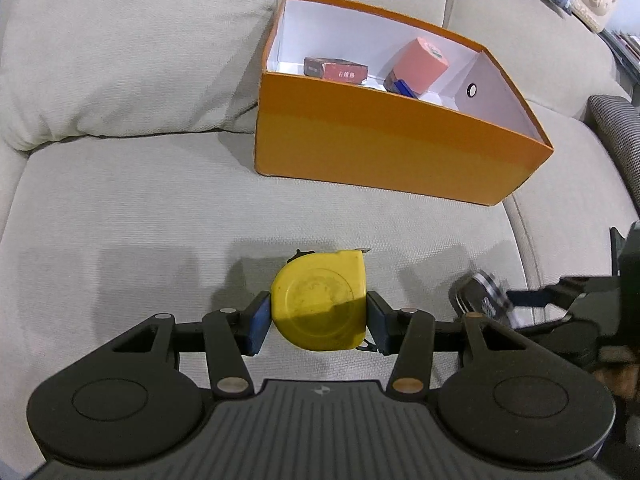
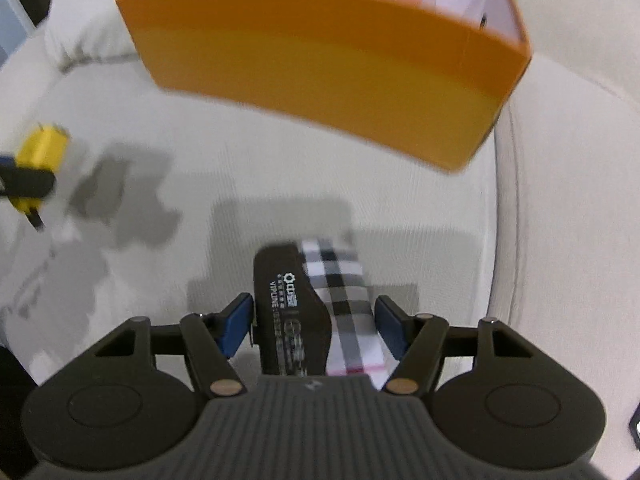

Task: Organize rigid objects
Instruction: 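Lift the tape measure and plaid case and carry them over the shoebox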

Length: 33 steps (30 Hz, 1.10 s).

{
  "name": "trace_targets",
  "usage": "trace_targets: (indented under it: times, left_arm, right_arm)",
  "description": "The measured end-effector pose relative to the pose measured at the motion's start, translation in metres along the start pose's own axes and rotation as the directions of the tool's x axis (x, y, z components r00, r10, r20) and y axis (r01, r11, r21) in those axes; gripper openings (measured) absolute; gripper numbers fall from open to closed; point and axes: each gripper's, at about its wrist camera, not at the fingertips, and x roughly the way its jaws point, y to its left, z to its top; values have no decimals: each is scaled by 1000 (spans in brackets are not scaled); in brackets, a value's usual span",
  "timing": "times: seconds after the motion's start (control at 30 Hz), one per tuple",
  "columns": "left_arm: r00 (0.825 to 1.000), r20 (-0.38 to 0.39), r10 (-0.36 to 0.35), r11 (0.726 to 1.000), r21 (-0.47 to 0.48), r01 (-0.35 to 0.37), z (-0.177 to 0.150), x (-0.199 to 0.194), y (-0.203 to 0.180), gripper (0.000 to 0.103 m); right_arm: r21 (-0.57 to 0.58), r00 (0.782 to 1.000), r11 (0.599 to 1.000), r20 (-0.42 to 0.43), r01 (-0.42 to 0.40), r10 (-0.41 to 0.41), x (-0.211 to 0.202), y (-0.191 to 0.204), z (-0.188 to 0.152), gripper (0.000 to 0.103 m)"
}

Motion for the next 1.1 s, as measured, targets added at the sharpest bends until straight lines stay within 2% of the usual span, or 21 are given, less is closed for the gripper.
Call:
trace_targets:
  times: [0.13, 0.27, 0.37, 0.4, 0.57, 0.87, 1.1]
  left_arm:
    - [1000, -5, -7, 1000, -6, 7, 1, 1, 3, 57]
    - [1000, -6, -8, 1000, -7, 8, 1, 1, 4, 57]
    - [1000, -12, -10, 1000, -18, 10, 0, 1, 7, 57]
    - [1000, -12, -9, 1000, -23, 9, 0, 2, 7, 57]
    - [1000, -3, -9, 999, -33, 9, 1, 0, 5, 57]
    - [1000, 2, -9, 1000, -28, 9, -2, -2, 4, 57]
    - [1000, 18, -10, 1000, -21, 11, 1, -8, 1, 57]
  right_arm:
    - [-22, 999, 1000, -36, 19, -20, 12, 6, 2, 69]
    - [-3, 994, 1000, -107, -1, 0, 16, 4, 9, 77]
    - [-16, 991, 1000, -136, 0, -2, 18, 1, 11, 74]
    - [-19, 991, 1000, -135, -4, 1, 17, 0, 11, 70]
    - [-47, 995, 999, -97, -1, -3, 11, 2, 10, 69]
    - [-15, 998, 998, -34, -53, 53, -15, -3, 15, 69]
    - [10, 995, 997, 60, -74, 74, -57, -5, 21, 69]
